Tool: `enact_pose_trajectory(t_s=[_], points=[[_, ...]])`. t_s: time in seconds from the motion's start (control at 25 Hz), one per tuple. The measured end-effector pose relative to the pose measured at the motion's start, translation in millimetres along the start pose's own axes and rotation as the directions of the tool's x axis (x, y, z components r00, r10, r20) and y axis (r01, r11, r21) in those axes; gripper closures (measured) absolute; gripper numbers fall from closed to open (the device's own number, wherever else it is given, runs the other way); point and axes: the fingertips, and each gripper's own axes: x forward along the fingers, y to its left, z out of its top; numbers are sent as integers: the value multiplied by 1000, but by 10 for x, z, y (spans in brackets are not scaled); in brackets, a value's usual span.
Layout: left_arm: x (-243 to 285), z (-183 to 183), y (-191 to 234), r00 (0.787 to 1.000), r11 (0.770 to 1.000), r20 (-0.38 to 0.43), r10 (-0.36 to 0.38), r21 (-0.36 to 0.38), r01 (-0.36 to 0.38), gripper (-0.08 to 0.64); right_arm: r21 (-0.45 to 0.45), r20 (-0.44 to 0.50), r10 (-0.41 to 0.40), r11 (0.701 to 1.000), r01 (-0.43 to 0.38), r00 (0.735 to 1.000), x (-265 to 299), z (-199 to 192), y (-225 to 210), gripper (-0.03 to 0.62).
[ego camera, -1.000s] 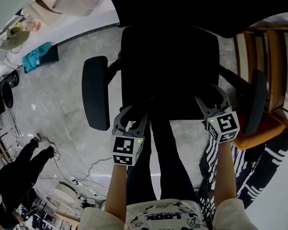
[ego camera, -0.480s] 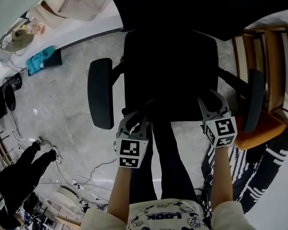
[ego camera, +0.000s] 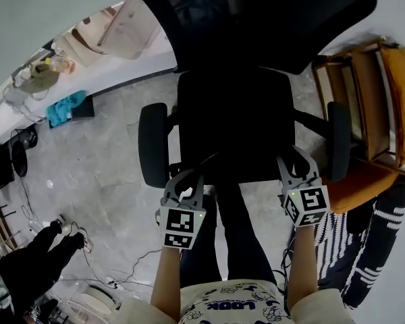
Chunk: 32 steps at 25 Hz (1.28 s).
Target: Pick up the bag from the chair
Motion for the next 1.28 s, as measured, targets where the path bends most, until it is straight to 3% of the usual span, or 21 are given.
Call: enact_pose_trajectory(t_s=[0.52,0.88,1.28], points=[[-1154,1008,-175,992,993,120,-42,112,28,520,51,184,-129,991,122,974,-1239,1037,283,449],[-1936,1554,-226,976,986,214,-43,165,7,520,65,294,-179,984,167,939,-1953,1638,581,451],[-2675,2094,-319,943,975,328,-47,222,-29,520,103,405,-231,973,206,885,-2641,2173,841,453]])
